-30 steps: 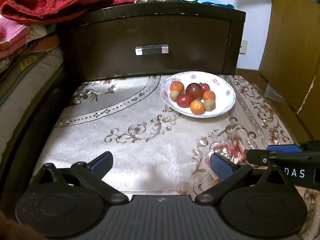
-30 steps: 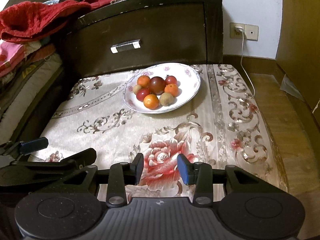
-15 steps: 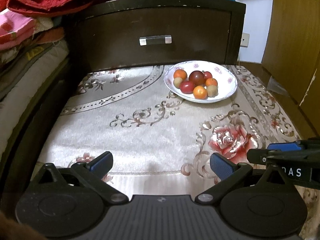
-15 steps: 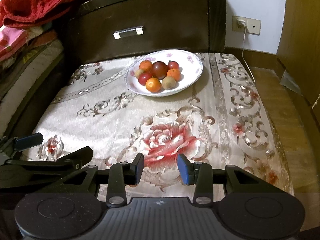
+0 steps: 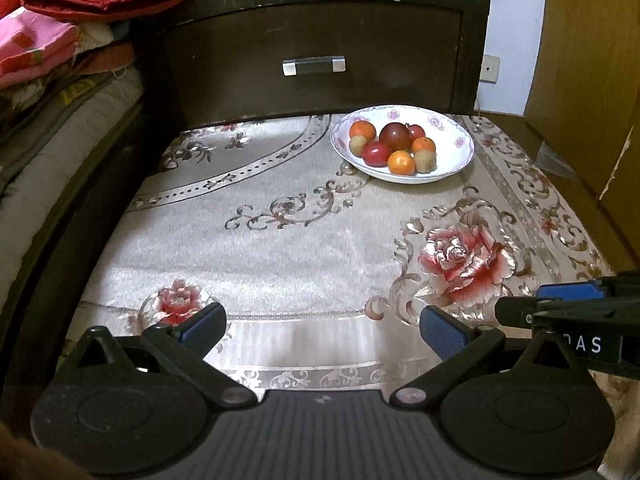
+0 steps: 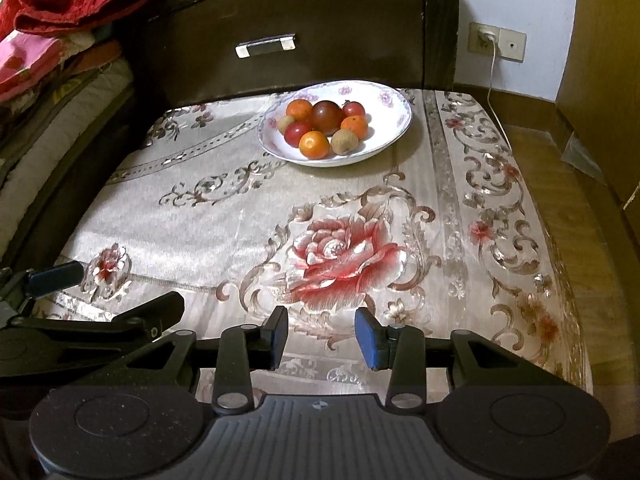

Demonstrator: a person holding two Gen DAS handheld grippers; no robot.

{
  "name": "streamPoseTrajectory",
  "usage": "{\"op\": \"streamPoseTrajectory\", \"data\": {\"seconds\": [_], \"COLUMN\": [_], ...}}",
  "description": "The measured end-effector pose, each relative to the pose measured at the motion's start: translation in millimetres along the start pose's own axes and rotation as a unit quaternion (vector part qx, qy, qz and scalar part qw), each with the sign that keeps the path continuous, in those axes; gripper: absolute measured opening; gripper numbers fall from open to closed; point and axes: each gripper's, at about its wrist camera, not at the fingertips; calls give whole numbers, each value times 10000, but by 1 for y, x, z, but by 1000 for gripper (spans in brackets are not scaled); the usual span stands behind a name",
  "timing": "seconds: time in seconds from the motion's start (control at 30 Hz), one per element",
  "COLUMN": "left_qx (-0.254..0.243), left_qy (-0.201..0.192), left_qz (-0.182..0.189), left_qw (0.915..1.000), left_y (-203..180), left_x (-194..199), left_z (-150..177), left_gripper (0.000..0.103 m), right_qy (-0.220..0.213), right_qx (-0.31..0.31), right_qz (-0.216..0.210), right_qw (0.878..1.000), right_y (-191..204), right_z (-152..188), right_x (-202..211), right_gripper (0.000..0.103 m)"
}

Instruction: Organize fruits

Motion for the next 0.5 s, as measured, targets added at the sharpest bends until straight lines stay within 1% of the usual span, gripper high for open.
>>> {"op": "streamPoseTrajectory", "data": {"seconds": [0.23,0.5], "left_qx": [-42,-94], "left_qy": [-7,-42], "left_qz": [9,-67], "left_qw": [10000,9999], "left_y": [0,-1], "left_x": [1,-1], "left_z": [1,2], "left_gripper": [103,103], "right_qy": [34,47], "right_qx": [4,4], "right_qz": [18,43], "right_qw": [10000,10000], "right_y": [0,0], "right_z": [3,4], "right_x": [0,-1], "right_gripper": [35,35]}}
Point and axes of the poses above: each gripper's, at about its wrist camera, not at the fingertips, and x roughly against the way its jaws point, y to its left, z to its underside, and after that the axes turned 8 degrees about -y, right-handed
